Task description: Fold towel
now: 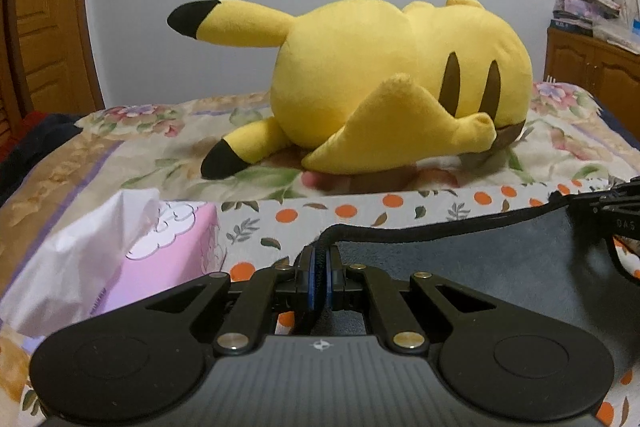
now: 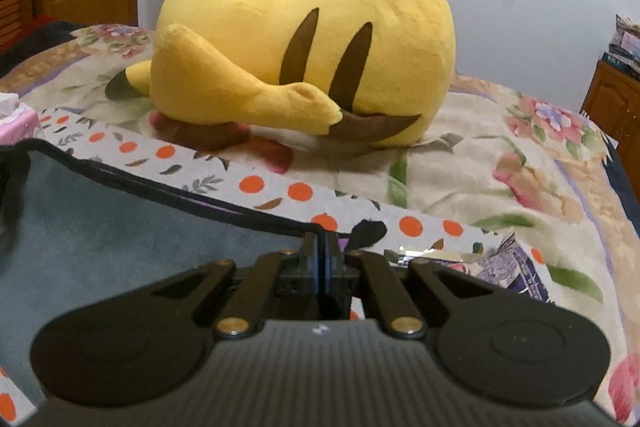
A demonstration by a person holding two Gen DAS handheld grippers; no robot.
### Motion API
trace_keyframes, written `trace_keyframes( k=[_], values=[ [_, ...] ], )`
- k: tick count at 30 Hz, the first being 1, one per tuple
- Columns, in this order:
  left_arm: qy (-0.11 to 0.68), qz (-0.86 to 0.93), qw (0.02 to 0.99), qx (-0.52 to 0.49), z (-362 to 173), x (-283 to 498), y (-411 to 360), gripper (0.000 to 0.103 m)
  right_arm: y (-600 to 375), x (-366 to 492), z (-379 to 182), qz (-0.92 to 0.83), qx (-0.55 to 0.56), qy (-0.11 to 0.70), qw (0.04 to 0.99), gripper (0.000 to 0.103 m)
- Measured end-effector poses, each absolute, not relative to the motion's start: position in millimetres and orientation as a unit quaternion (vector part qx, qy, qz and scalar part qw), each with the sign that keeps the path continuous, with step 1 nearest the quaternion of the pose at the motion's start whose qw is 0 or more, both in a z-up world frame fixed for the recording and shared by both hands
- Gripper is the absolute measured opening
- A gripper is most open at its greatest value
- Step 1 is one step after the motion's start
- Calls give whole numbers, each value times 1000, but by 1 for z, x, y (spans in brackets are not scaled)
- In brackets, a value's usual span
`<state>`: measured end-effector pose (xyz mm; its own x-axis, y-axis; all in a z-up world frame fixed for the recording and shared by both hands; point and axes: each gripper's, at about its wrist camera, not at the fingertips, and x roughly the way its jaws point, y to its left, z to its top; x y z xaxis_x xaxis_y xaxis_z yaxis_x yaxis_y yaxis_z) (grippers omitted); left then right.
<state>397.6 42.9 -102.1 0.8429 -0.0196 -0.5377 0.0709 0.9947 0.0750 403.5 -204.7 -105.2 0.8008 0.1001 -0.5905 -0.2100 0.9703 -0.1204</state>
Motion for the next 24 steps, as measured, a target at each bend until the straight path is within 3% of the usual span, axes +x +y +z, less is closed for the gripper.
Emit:
trace_keyframes(
  k=[9,11,13,15,16,18,24],
  values=[
    [290,-26,955,48,-105,397,43,9,-204,397,-108,84,-85,310,943,8],
    [292,-27,954,52,-106,396,41,15,-204,394,-109,88,-83,309,943,15],
    [295,-29,954,49,-107,395,40,29,-203,391,-110,90,-82,309,943,15],
    [298,-31,953,45,-106,394,40,34,-203,389,-112,89,-84,310,943,16],
    [299,-33,953,45,-106,393,39,35,-202,387,-113,88,-85,311,942,19],
    [301,-37,952,46,-105,390,37,40,-202,383,-113,90,-85,308,943,46],
    [305,-46,950,48,-100,374,30,56,-201,365,-109,95,-75,309,943,52]
  ],
)
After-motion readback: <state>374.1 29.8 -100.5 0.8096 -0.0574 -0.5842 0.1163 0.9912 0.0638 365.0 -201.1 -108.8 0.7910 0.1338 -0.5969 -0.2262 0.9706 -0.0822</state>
